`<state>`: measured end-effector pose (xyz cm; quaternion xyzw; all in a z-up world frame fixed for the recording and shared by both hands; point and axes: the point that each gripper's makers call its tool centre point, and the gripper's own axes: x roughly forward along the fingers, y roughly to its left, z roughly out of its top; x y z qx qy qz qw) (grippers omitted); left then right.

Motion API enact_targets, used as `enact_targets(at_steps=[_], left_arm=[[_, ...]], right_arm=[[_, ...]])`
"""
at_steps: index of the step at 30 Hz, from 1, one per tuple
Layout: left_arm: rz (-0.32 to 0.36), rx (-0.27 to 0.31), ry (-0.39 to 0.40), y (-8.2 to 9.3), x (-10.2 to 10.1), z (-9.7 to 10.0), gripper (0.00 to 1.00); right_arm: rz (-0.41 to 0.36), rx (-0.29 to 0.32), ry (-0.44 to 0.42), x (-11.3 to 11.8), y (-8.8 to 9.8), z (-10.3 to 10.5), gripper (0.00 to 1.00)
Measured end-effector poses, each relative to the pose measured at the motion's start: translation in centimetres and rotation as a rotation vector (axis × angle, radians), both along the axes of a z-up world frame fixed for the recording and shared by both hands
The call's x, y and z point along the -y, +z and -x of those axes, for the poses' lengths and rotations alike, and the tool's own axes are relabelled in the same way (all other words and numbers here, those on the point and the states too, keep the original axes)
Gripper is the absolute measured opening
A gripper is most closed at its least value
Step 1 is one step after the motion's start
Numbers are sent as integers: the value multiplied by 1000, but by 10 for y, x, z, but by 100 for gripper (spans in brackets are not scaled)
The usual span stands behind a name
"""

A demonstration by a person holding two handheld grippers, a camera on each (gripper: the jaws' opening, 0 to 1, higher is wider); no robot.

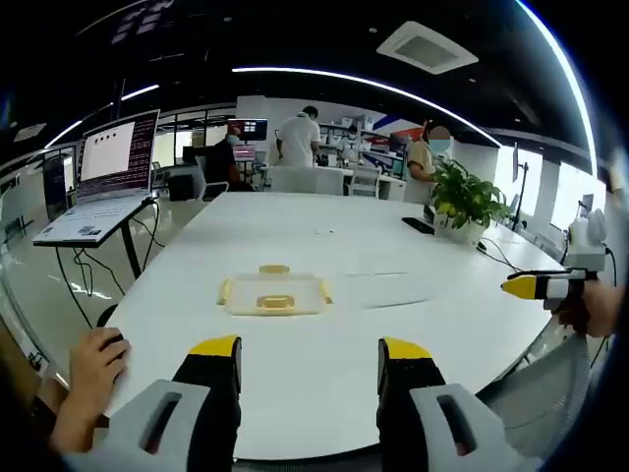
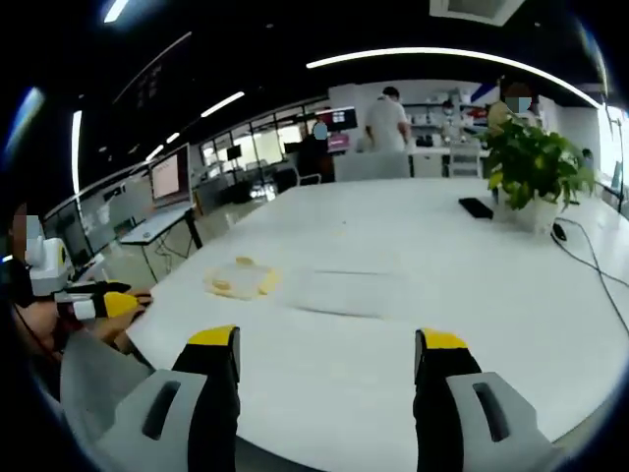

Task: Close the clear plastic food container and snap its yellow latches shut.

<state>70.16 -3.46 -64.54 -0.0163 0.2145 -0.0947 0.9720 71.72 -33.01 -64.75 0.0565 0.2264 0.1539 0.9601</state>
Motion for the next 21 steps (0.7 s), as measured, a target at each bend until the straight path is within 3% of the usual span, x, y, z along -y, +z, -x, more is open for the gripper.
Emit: enact_targets(at_steps=[21], left_arm=[[-2,1,-3,0,1,0,50]], right_arm=[[3,-1,4,0,-1,0,70]])
